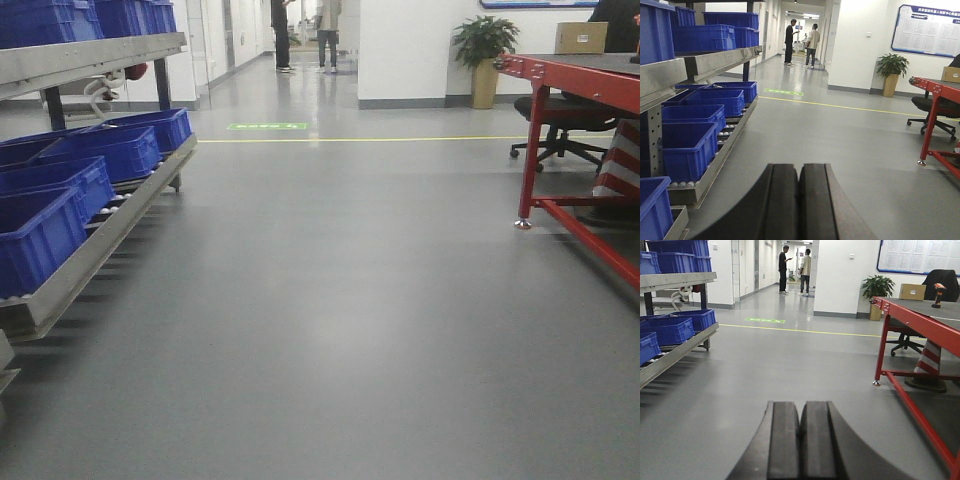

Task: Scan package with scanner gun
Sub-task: 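Drive the base forward along the corridor past the blue bins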

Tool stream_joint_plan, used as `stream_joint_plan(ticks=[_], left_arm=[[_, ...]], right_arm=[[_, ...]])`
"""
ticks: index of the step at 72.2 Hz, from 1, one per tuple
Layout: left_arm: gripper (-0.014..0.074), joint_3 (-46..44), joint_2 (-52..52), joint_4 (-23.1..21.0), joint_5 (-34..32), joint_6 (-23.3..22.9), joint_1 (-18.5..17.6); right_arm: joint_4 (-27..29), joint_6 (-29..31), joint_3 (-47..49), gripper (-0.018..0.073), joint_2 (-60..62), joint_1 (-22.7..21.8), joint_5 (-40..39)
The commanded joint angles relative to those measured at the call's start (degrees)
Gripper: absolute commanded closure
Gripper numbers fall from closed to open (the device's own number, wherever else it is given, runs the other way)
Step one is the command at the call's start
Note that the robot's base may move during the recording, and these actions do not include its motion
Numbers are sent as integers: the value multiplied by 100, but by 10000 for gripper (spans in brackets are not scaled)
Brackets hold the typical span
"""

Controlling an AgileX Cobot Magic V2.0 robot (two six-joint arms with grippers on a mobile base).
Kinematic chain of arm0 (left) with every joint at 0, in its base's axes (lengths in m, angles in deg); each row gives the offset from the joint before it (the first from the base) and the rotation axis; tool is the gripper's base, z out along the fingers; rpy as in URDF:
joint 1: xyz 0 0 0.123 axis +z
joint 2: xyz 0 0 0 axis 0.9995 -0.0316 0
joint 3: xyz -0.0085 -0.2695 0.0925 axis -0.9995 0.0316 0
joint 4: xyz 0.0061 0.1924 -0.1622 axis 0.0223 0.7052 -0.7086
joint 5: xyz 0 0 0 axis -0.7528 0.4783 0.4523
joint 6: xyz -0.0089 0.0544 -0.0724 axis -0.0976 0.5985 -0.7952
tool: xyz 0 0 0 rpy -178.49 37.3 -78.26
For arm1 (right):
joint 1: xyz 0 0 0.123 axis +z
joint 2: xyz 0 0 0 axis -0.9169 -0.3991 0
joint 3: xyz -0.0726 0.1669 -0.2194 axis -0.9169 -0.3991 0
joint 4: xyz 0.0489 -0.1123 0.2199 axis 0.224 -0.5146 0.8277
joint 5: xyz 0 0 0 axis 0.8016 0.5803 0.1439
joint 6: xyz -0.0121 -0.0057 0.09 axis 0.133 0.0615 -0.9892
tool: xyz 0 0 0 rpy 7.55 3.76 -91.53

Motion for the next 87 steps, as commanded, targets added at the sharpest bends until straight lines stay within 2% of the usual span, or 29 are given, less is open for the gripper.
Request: stream_joint_plan(ticks=[1,87], left_arm=[[708,-14,23,-27,-102,17,7],[708,-14,23,-27,-102,17,7]], right_arm=[[-28,2,3,727,5,-3,-113],[-28,2,3,727,5,-3,-129]])
